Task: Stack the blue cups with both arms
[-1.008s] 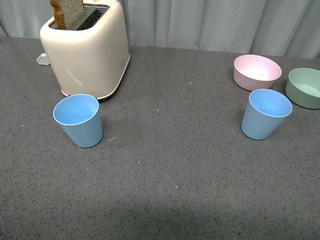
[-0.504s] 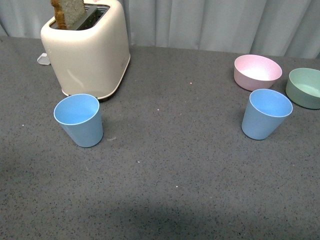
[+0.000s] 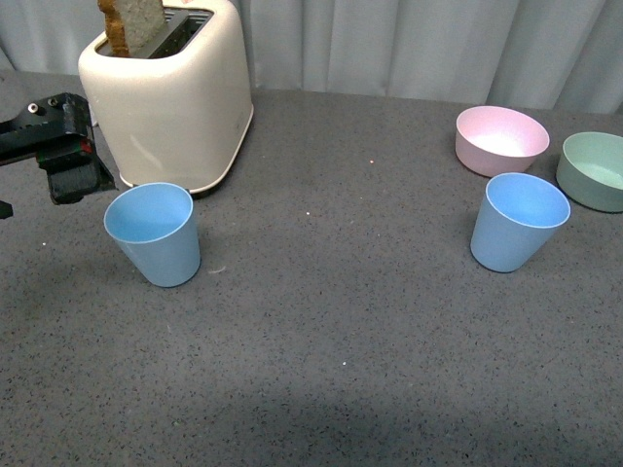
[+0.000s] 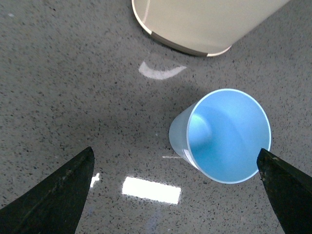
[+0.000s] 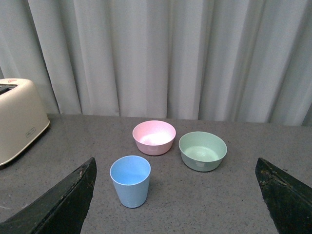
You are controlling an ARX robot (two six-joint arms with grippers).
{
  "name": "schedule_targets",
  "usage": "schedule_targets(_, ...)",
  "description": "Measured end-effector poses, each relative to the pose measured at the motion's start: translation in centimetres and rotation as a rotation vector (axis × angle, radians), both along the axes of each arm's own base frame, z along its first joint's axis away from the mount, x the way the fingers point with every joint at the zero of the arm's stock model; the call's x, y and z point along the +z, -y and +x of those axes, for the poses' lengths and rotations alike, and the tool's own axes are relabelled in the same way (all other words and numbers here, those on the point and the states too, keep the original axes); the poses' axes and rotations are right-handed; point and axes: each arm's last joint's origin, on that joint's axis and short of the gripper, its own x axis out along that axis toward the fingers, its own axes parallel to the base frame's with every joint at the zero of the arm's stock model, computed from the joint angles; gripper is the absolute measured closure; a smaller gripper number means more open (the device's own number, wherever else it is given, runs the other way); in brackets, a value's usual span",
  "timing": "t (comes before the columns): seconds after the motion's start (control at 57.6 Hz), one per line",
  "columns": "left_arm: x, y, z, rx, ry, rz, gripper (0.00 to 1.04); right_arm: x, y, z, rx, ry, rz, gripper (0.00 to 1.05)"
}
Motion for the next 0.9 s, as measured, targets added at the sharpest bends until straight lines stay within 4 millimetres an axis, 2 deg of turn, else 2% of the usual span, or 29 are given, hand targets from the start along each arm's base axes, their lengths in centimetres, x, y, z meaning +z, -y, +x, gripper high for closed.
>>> schedule_targets(0.208,-1.0,0.3,1.7,-0.007,-0.062,-0.016,0.07,0.0,0.0,0.0,0.0,0.0,0.0,0.1)
schedule_targets(0.452,-3.3,0.8,4.4,0.035,-0.146,-0.083,0.07,0.0,0.0,0.0,0.0,0.0,0.0,0.1)
schedule_targets(0.66,-3.4,1.3,5.3,0.031,-0.169,-0.078,0.35,0.0,0.0,0.0,0.0,0.0,0.0,0.1)
schedule_targets(0.747,-3.7,1.4,5.4,0.028,-0.193,-0.076,0.55,0.0,0.0,0.0,0.0,0.0,0.0,0.1)
schedule_targets(0.903,-3.9,1.7,5.2,0.02,-0.21,-0.049,0.78,0.0,0.0,0.0,0.0,0.0,0.0,0.1)
